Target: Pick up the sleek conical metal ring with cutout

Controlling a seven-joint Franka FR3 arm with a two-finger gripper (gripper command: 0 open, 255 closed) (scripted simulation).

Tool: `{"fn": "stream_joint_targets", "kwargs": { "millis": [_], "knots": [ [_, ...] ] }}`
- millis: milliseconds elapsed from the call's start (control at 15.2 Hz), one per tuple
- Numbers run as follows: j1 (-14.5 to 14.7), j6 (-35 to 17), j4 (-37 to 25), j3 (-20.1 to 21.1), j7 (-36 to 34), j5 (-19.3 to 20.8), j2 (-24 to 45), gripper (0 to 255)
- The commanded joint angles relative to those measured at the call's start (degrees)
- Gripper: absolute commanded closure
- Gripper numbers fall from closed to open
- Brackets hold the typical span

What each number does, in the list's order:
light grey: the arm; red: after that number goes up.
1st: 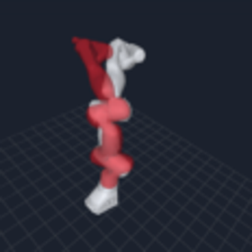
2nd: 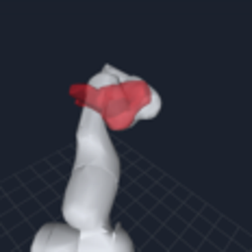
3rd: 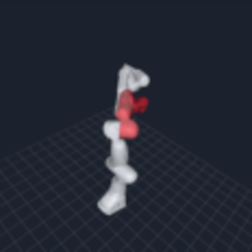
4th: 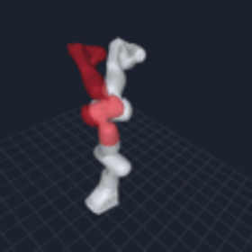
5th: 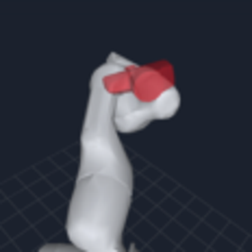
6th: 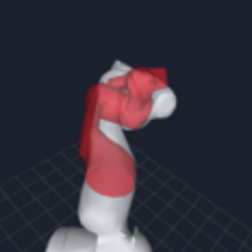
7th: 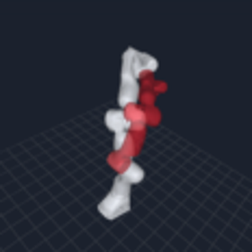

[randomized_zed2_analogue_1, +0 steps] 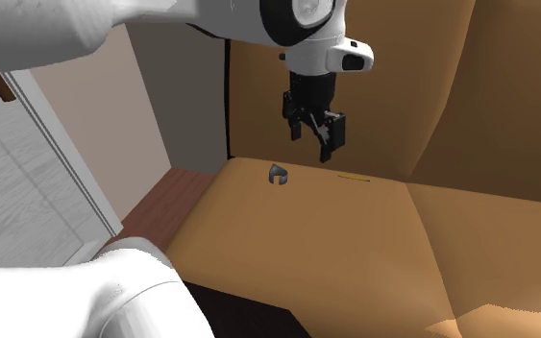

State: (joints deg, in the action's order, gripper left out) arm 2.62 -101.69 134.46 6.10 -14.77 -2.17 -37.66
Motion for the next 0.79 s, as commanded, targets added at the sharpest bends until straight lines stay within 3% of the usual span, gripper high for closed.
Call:
{"fn": "stream_joint_targets", "kwargs": {
  "millis": [0,726],
  "knots": [
    [0.5,-3.0,0.3,1.7,-1.6,-0.5,3.1,0],
    [2.0,-16.8,-3.2,10.0,-10.3,0.7,22.7,0]
  ]
}}
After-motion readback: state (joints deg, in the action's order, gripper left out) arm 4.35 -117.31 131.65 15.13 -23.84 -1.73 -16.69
